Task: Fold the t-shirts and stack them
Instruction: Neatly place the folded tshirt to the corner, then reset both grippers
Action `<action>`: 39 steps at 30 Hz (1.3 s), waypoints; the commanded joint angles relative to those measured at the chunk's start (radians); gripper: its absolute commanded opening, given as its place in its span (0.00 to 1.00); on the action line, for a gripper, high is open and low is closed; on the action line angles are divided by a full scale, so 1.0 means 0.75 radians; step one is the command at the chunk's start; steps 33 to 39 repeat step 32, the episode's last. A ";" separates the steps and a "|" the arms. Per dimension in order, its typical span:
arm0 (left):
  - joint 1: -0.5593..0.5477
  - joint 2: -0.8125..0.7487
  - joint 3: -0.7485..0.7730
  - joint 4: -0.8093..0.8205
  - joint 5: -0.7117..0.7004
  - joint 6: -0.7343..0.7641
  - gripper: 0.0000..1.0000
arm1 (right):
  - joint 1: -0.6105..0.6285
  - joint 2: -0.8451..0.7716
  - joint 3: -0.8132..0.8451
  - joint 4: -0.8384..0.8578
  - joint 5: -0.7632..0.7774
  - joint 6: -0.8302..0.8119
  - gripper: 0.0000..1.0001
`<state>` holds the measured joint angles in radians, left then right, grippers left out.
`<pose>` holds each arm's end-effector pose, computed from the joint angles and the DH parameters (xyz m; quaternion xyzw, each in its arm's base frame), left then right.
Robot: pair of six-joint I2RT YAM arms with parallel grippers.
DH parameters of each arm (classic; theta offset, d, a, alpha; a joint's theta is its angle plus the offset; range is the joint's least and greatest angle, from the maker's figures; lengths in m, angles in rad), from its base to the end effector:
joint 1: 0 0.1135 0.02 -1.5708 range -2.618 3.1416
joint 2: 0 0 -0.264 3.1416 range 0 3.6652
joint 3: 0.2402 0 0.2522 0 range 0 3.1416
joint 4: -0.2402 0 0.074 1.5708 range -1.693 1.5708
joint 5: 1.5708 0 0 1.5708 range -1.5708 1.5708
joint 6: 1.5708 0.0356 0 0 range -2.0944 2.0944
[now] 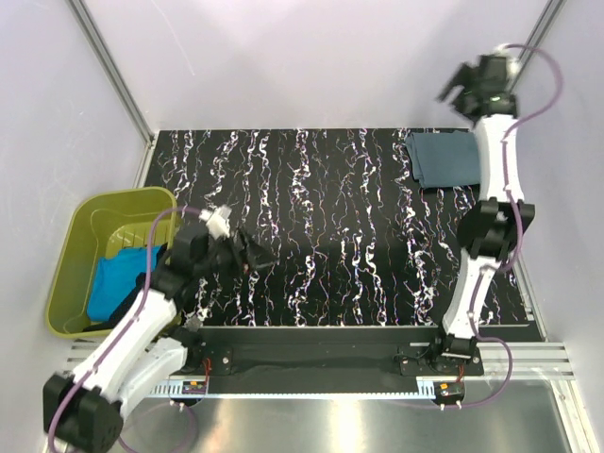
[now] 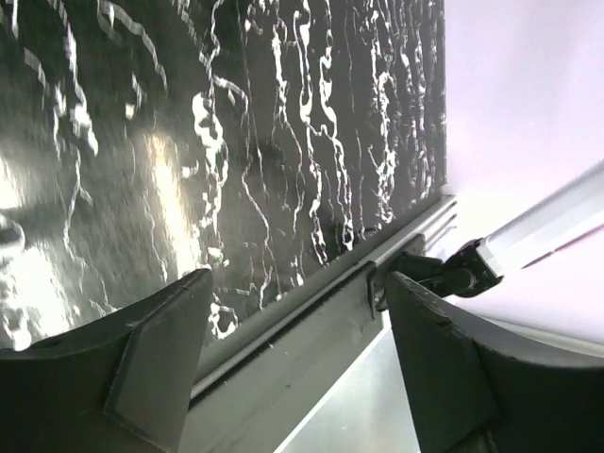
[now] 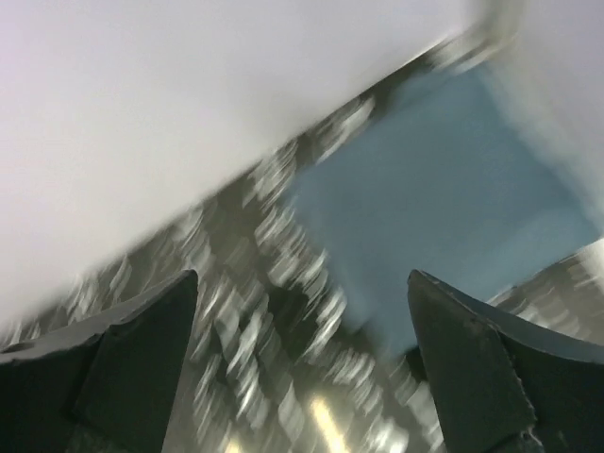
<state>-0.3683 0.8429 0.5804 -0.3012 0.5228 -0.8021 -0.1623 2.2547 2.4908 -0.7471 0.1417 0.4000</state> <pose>0.1663 -0.0832 0.2490 -0.0603 0.8531 -0.4462 0.2635 0.4988 -0.0868 0.3803 0.2732 0.8170 -0.0009 0.5079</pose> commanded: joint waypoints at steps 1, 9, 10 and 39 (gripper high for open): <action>-0.004 -0.183 -0.160 0.090 0.021 -0.216 0.81 | 0.208 -0.242 -0.398 -0.229 -0.184 0.015 1.00; -0.010 -0.644 -0.469 0.195 0.031 -0.497 0.85 | 0.431 -0.981 -1.545 0.118 -0.493 0.283 1.00; -0.008 -0.692 -0.520 0.195 0.029 -0.546 0.85 | 0.437 -1.111 -1.724 0.133 -0.532 0.295 1.00; -0.010 -1.328 -0.984 0.783 0.195 -1.125 0.99 | 0.439 -2.946 -3.276 0.775 -1.222 1.344 1.00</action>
